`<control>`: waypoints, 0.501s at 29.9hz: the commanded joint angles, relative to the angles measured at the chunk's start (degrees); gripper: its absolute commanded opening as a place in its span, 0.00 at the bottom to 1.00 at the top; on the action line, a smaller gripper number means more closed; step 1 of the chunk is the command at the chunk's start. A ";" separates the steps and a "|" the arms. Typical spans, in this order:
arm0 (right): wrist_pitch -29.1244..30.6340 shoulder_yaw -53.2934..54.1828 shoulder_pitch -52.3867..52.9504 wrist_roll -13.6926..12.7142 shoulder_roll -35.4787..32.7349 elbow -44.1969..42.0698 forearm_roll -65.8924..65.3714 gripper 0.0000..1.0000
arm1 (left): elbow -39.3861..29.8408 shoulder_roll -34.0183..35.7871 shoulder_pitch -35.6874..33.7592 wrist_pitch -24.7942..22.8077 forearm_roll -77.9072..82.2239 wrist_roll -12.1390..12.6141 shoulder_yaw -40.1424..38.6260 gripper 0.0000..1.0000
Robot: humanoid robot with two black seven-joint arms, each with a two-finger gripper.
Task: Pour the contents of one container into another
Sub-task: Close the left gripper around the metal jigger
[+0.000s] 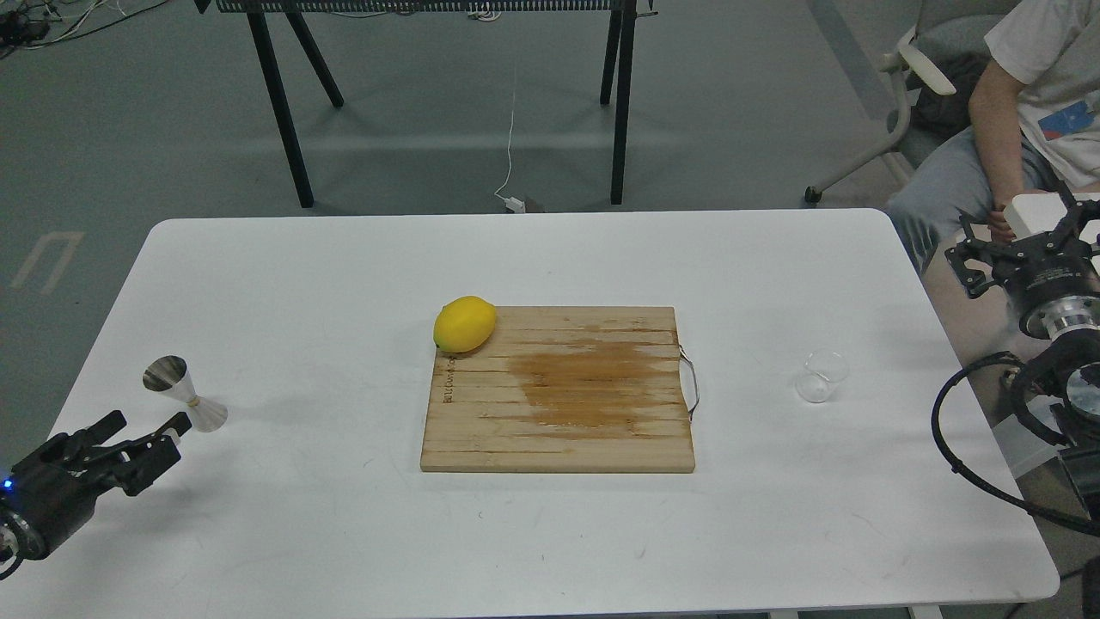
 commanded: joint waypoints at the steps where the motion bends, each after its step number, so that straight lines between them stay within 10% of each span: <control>1: 0.00 -0.17 0.25 -0.09 0.14 0.01 -0.16 0.99 | 3.34 -1.96 -0.08 0.30 0.52 0.00 0.00 0.97; 15: 0.00 -2.11 0.60 0.00 -0.29 0.37 -0.07 0.99 | 14.78 -9.52 -6.76 1.96 5.34 0.00 2.64 0.93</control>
